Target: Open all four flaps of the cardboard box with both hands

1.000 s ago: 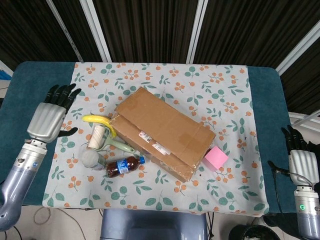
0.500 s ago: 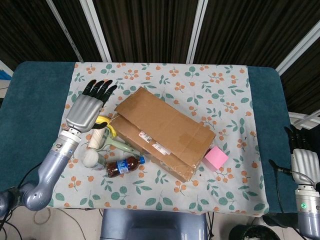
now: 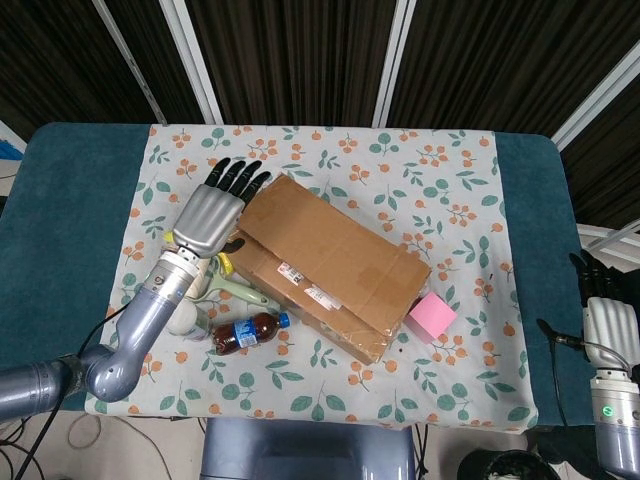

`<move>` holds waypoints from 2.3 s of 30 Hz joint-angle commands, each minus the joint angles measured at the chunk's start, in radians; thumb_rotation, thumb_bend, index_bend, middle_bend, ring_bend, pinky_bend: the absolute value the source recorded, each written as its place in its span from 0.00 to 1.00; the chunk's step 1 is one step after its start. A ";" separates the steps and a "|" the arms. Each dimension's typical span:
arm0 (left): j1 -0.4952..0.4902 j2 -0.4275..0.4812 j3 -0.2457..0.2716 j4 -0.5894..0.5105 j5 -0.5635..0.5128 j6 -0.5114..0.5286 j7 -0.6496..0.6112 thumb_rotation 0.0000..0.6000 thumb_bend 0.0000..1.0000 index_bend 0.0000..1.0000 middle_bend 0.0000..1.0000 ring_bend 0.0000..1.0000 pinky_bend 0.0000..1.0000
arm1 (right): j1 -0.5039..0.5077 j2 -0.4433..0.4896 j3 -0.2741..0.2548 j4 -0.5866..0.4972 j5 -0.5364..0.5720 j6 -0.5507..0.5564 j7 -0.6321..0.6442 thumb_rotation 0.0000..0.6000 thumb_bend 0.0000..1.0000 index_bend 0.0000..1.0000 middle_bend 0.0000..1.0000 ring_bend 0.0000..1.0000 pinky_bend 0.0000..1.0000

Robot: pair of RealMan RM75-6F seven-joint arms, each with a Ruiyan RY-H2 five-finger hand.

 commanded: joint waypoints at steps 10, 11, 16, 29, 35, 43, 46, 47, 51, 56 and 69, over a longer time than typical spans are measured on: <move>-0.112 -0.082 -0.009 0.098 -0.018 -0.019 0.025 1.00 0.22 0.00 0.00 0.00 0.00 | 0.000 0.003 0.005 -0.003 0.011 -0.009 0.015 1.00 0.22 0.00 0.00 0.00 0.21; -0.120 -0.084 -0.012 0.105 -0.018 -0.019 0.026 1.00 0.22 0.00 0.00 0.00 0.00 | 0.000 0.004 0.005 -0.004 0.013 -0.010 0.016 1.00 0.22 0.00 0.00 0.00 0.21; -0.152 -0.094 -0.027 0.136 -0.019 -0.019 0.027 1.00 0.22 0.00 0.00 0.00 0.00 | 0.001 0.004 0.006 -0.006 0.018 -0.016 0.021 1.00 0.22 0.00 0.00 0.00 0.21; -0.370 -0.226 -0.093 0.504 -0.054 -0.121 0.052 1.00 0.24 0.00 0.00 0.00 0.00 | 0.001 0.007 0.010 -0.016 0.030 -0.028 0.037 1.00 0.22 0.00 0.00 0.00 0.21; -0.440 -0.288 -0.096 0.652 -0.075 -0.150 0.058 1.00 0.24 0.00 0.00 0.00 0.00 | 0.002 0.008 0.013 -0.017 0.038 -0.036 0.046 1.00 0.22 0.00 0.00 0.00 0.21; -0.481 -0.343 -0.089 0.751 -0.091 -0.171 0.044 1.00 0.24 0.00 0.00 0.00 0.00 | 0.003 0.010 0.016 -0.017 0.048 -0.044 0.053 1.00 0.22 0.00 0.00 0.00 0.21; -0.486 -0.352 -0.086 0.770 -0.086 -0.162 0.040 1.00 0.24 0.00 0.00 0.00 0.00 | 0.004 0.011 0.016 -0.018 0.051 -0.049 0.056 1.00 0.22 0.00 0.00 0.00 0.21; -0.488 -0.356 -0.086 0.778 -0.089 -0.165 0.036 1.00 0.24 0.00 0.00 0.00 0.00 | 0.004 0.011 0.016 -0.018 0.051 -0.051 0.055 1.00 0.22 0.00 0.00 0.00 0.21; -0.487 -0.356 -0.089 0.783 -0.098 -0.169 0.023 1.00 0.24 0.00 0.00 0.00 0.00 | 0.004 0.012 0.015 -0.021 0.052 -0.052 0.054 1.00 0.22 0.00 0.00 0.00 0.21; -0.465 -0.325 -0.094 0.739 -0.120 -0.171 0.002 1.00 0.24 0.00 0.00 0.00 0.00 | 0.005 0.011 0.017 -0.024 0.058 -0.056 0.052 1.00 0.22 0.00 0.00 0.00 0.21; -0.343 -0.123 -0.057 0.441 -0.128 -0.102 -0.006 1.00 0.24 0.00 0.00 0.00 0.01 | 0.009 0.012 0.007 -0.032 0.051 -0.065 0.039 1.00 0.22 0.00 0.00 0.00 0.21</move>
